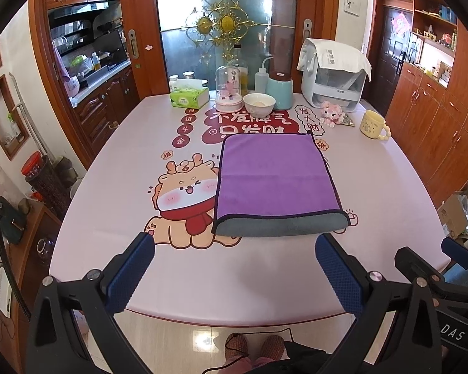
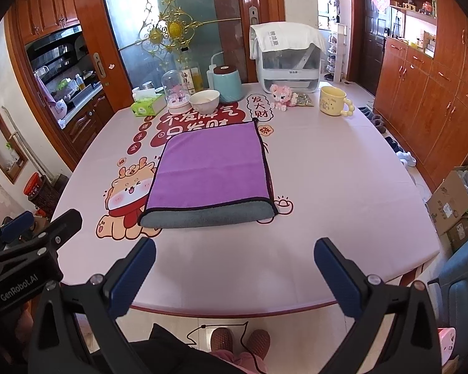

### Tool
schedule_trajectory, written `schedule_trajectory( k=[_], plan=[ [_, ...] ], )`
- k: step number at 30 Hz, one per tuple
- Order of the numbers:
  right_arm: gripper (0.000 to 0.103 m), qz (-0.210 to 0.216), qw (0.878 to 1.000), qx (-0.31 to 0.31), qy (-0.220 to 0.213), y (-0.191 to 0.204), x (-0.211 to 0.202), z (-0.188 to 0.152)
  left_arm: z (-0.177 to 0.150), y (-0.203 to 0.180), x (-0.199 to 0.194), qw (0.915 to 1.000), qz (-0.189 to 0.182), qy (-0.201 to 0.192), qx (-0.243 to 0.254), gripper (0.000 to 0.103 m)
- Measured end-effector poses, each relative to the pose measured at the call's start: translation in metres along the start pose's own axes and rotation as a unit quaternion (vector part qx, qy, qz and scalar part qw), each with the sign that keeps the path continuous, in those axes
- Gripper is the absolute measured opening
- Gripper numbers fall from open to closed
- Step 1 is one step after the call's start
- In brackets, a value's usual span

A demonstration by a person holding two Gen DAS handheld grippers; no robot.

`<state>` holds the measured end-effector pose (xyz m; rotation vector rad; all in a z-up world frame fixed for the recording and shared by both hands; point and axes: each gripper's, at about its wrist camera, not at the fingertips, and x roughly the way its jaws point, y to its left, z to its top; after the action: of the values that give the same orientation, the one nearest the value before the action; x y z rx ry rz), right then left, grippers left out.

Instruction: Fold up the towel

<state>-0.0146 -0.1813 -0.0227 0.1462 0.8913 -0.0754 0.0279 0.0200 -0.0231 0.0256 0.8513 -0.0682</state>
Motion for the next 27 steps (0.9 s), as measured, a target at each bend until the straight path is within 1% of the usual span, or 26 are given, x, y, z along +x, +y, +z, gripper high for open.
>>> schedule_trajectory(
  k=[5, 11, 13, 19, 23, 27],
  plan=[
    [0.102, -0.011, 1.000, 0.002, 0.001, 0.008, -0.001, 0.000, 0.005, 0.007, 0.003, 0.9999, -0.011, 0.009, 0.006, 0.102],
    [0.102, -0.023, 1.000, 0.015, 0.003, 0.017, 0.001, -0.003, 0.007, 0.018, 0.014, 0.9987, -0.033, 0.024, 0.030, 0.102],
    [0.102, -0.026, 0.999, 0.021, 0.004, 0.020, 0.004, -0.005, 0.007, 0.020, 0.022, 0.9975, -0.042, 0.036, 0.044, 0.102],
    [0.101, -0.027, 0.998, 0.045, 0.017, 0.026, 0.015, -0.010, 0.010, 0.024, 0.039, 0.9944, -0.055, 0.061, 0.067, 0.102],
    [0.101, -0.028, 0.998, 0.057, 0.019, 0.026, 0.024, -0.010, 0.015, 0.027, 0.050, 0.9931, -0.060, 0.072, 0.071, 0.102],
    [0.100, -0.031, 0.998, 0.060, 0.017, 0.022, 0.035, -0.006, 0.020, 0.030, 0.063, 0.9927, -0.054, 0.080, 0.072, 0.102]
  ],
)
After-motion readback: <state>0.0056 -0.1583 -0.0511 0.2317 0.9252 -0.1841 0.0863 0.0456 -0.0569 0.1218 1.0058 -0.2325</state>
